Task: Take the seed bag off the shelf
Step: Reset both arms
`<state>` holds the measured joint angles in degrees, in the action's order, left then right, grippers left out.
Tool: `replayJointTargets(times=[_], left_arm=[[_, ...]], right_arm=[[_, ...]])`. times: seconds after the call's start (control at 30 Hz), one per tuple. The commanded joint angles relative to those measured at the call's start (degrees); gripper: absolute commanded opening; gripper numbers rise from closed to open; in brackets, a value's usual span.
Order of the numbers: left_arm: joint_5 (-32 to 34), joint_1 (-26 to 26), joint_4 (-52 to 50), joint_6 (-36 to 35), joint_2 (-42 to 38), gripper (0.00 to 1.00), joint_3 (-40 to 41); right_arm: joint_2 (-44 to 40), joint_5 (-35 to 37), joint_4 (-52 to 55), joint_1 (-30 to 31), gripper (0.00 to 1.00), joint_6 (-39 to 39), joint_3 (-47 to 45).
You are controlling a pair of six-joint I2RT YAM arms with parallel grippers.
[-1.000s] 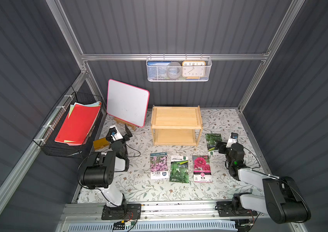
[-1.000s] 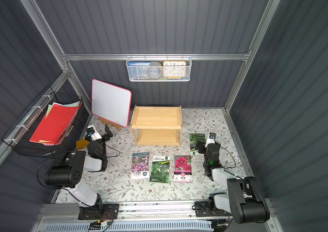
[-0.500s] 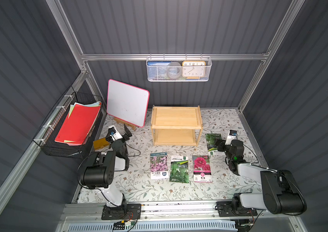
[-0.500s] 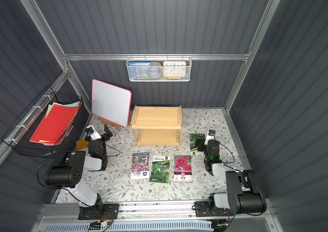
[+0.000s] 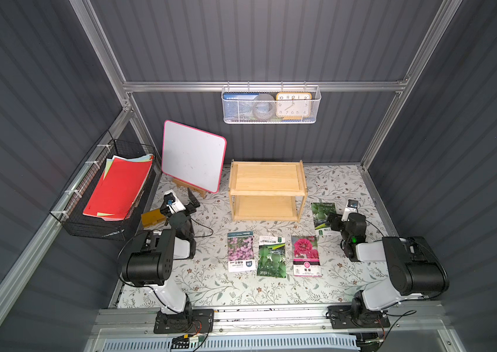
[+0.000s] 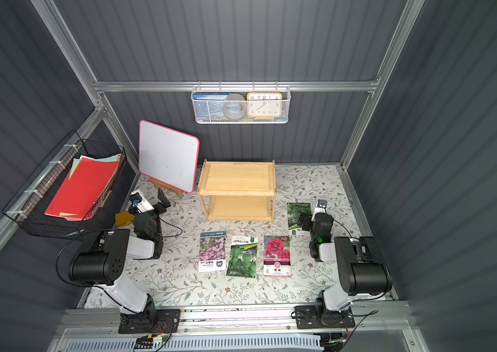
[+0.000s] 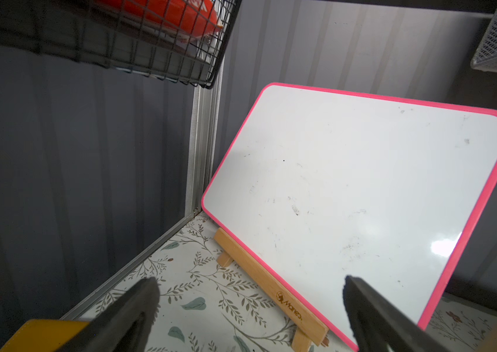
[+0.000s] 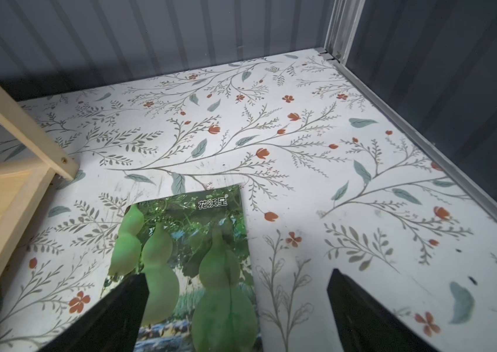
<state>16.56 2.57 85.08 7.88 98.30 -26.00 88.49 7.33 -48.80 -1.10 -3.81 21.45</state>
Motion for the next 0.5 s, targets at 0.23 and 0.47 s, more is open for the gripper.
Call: replayJointTargets(times=[0.23,0.47], left_arm=[[0.4,0.2,0.3,0.6,-0.7,1.0,-0.7],[0.4,0.2,0.3,0.6,-0.7,1.0,-0.6]], right_arm=[[-0.7,0.4,-1.1,0.4,0.99,-0.3,1.1],[0.9,-1.5,-5.1,0.4,0.99,0.7,0.3]])
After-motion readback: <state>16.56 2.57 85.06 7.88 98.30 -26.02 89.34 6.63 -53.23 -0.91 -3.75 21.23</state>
